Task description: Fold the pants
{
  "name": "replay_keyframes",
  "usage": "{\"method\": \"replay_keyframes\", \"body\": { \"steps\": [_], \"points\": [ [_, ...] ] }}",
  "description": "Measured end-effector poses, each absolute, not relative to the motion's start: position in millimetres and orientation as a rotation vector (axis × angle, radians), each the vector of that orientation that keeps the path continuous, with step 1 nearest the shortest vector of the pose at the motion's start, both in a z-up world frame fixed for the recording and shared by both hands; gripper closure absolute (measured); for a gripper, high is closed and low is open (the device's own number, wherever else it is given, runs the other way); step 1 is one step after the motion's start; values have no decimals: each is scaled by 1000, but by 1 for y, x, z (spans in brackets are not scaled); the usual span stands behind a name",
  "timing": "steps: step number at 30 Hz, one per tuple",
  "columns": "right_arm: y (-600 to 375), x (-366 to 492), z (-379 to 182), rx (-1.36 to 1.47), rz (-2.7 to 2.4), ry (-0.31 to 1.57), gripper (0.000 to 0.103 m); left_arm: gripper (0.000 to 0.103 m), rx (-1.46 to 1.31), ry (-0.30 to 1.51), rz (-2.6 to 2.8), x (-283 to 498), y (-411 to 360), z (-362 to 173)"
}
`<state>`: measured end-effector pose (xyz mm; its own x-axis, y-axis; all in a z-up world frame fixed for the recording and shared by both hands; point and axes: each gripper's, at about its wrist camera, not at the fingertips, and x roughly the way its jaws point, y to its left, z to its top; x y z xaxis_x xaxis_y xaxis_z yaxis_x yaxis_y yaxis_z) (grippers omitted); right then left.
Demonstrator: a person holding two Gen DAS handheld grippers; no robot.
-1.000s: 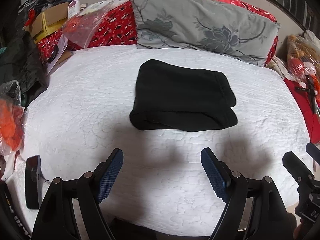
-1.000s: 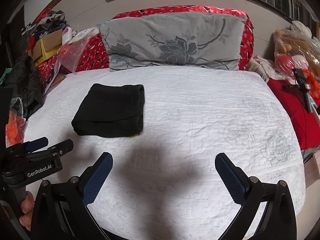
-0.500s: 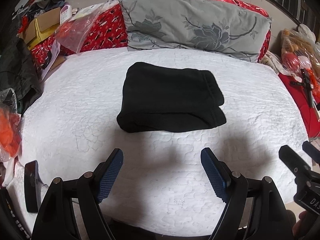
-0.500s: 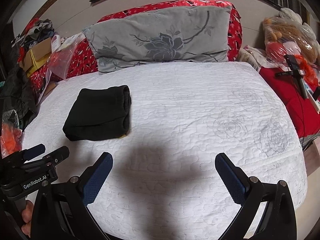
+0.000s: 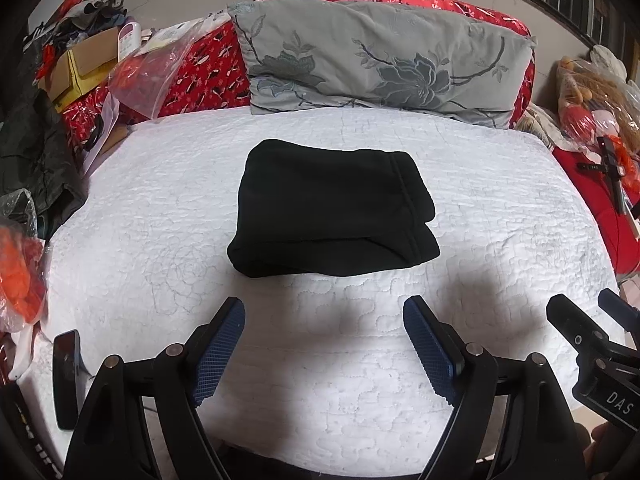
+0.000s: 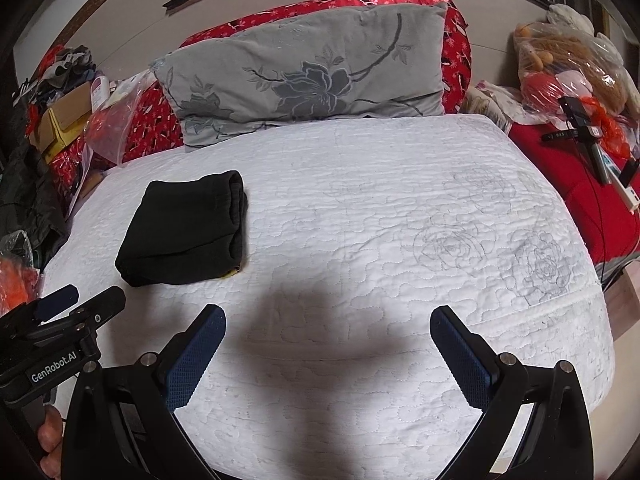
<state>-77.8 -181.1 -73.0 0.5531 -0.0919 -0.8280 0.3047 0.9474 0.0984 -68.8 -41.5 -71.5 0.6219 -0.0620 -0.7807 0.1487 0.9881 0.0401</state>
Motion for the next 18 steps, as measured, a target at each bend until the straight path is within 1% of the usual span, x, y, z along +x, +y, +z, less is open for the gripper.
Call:
{"method": "replay_keyframes", "body": {
  "steps": [18],
  "points": [
    [-185,-78,-75,249,-250,968,0,18,100,884,-104,-72,-46,-68]
  ]
}}
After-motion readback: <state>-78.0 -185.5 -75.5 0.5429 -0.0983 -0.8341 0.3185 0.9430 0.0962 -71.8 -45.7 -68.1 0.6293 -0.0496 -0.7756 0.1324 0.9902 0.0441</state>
